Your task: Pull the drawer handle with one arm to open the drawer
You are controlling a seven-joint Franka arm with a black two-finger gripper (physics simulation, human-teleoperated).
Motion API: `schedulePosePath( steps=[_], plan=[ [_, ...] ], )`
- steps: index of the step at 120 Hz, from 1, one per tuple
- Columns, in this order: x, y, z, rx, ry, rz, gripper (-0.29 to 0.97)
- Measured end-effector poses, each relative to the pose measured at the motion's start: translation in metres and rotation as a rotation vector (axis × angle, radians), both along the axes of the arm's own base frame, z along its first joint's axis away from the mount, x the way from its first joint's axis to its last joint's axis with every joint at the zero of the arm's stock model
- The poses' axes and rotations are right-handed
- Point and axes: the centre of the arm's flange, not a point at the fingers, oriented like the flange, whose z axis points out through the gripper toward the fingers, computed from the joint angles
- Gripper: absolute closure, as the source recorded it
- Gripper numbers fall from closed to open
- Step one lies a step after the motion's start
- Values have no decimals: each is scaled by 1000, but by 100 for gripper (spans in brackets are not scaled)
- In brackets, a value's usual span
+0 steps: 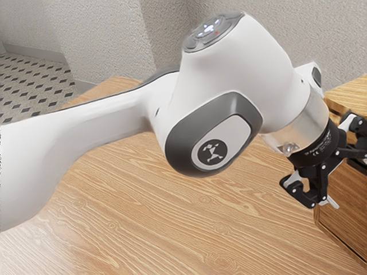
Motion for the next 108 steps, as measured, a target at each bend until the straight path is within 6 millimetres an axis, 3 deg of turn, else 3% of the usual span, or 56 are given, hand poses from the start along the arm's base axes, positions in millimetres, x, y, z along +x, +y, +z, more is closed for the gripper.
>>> schedulePosePath(
  steps=[43, 108],
  plan=[
    [-24, 7, 9, 57, 1, 17, 19],
    [-80, 13, 21, 133, -39, 45, 19]
  ],
)
